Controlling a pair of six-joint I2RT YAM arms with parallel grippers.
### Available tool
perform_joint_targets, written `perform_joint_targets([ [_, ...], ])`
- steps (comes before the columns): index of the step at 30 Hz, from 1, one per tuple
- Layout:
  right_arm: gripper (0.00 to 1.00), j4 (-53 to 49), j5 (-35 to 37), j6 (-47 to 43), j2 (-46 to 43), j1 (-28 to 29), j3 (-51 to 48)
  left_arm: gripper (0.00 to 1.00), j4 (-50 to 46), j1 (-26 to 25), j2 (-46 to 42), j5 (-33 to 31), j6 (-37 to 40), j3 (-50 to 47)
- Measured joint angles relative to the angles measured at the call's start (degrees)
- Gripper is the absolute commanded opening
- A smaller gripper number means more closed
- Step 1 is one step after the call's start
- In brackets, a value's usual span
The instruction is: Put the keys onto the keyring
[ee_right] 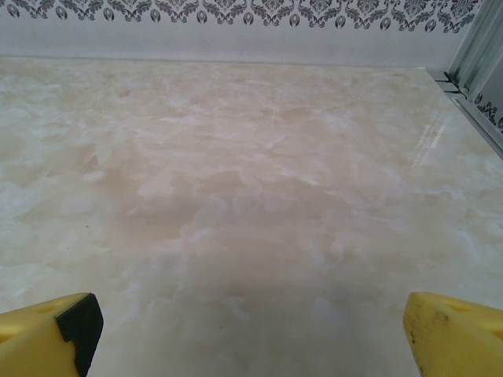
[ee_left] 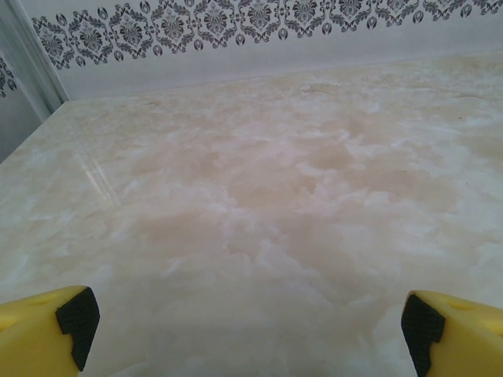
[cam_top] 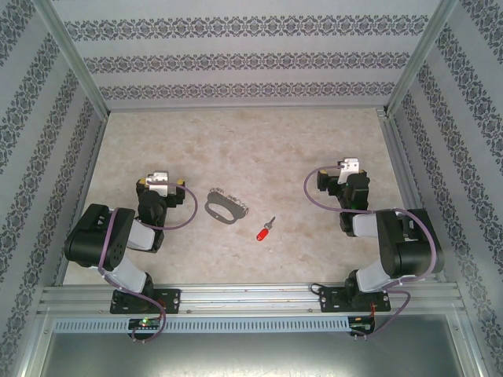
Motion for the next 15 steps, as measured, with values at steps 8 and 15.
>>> perform_joint_targets([
  [8,0.98,-0.2,-3.0,0.1,0.0,-0.6,0.1,1.00,0.0,0.0,0.0,0.1,0.0,0.0],
  [15,0.98,-12.2,-5.0,0.2,-4.7,-1.3,4.5,1.00,-3.3,0.0,-2.6,-0.2,0.0,0.7],
])
